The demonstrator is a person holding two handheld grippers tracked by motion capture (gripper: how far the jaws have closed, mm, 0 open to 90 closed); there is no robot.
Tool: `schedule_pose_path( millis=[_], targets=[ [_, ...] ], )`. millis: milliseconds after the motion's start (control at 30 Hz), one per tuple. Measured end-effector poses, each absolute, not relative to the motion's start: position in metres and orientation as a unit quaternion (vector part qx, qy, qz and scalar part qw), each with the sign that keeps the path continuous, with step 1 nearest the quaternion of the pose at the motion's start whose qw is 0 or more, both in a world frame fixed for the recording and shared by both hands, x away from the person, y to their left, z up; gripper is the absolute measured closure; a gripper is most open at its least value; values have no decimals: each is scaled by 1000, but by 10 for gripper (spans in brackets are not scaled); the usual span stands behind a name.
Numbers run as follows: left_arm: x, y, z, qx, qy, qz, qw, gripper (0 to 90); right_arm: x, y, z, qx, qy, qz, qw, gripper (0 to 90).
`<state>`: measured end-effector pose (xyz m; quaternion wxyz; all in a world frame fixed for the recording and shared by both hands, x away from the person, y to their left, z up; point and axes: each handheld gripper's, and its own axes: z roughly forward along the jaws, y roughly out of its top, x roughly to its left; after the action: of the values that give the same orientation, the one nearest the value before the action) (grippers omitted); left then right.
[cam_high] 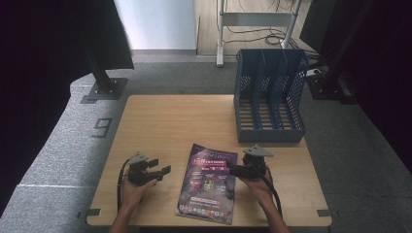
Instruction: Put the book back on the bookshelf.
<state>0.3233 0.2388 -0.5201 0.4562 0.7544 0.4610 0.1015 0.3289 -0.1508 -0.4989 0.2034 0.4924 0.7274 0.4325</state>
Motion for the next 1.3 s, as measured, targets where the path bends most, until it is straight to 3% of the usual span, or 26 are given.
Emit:
schedule_pose_path(
  millis=[400, 1300],
  targets=[
    [322, 232, -520, 760, 454, 98, 454, 297, 330, -131, -528, 488, 753, 407, 173, 147],
    [324, 211, -533, 780, 447, 87, 428, 297, 330, -125, -550, 491, 767, 376, 173, 167]
  ],
)
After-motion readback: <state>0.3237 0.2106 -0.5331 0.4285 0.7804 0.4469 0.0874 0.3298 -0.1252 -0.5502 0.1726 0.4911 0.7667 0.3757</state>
